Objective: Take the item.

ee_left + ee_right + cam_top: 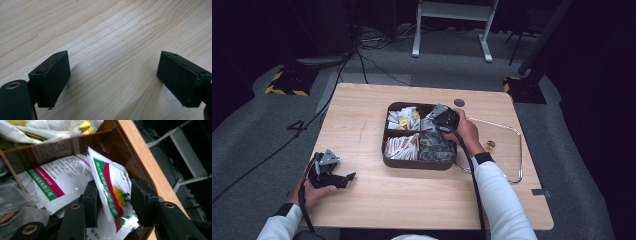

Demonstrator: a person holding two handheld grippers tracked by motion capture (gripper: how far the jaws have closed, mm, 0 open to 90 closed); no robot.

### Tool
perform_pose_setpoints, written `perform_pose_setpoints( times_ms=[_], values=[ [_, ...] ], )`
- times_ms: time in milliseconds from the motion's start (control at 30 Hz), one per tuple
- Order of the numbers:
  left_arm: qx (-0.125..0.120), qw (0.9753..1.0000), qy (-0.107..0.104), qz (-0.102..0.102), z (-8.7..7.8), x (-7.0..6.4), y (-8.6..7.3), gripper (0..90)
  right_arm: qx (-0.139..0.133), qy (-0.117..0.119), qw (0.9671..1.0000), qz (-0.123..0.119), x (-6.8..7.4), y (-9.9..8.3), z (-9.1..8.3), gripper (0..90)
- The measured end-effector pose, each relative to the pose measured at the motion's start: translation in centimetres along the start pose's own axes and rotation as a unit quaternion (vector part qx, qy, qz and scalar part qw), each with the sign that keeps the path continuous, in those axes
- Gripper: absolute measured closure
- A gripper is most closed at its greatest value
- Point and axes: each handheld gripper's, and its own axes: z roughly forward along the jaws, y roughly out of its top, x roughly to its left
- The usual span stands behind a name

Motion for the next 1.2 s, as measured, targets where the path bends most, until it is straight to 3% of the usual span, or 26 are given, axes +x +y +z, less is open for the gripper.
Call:
perform_pose_setpoints(
  times_ms=[100,200,267,467,633,767,867,1200],
  values=[
    [0.0,1.0,0.0,0.0,0.0,0.0,0.0,11.9,0.008,0.009,0.9999,0.009,-0.3,-0.3,0.6,70.9],
    [0.0,1.0,0.0,-0.001,0.0,0.0,0.0,11.9,-0.009,0.018,0.9994,0.028,-0.7,-0.6,0.4,84.1],
    [0.0,1.0,0.0,0.0,0.0,0.0,0.0,11.9,-0.023,0.025,0.9986,0.04,-1.1,-0.8,0.0,86.3],
    [0.0,1.0,0.0,0.0,0.0,0.0,0.0,11.9,-0.05,0.023,0.9967,0.059,-1.9,-1.1,-1.3,87.5],
    [0.0,1.0,0.0,0.0,0.0,0.0,0.0,11.9,-0.064,0.019,0.996,0.06,-2.0,-1.1,-2.1,87.6],
    [0.0,1.0,0.0,0.0,0.0,0.0,0.0,11.9,-0.085,0.03,0.9937,0.067,-2.0,-0.8,-3.4,87.9],
    [0.0,1.0,0.0,0.0,0.0,0.0,0.0,11.9,-0.09,0.027,0.9937,0.06,-1.8,-0.8,-3.9,88.9],
    [0.0,1.0,0.0,0.0,0.0,0.0,0.0,11.9,-0.111,0.047,0.9897,0.078,-2.0,-1.3,-5.1,89.0]
  ],
)
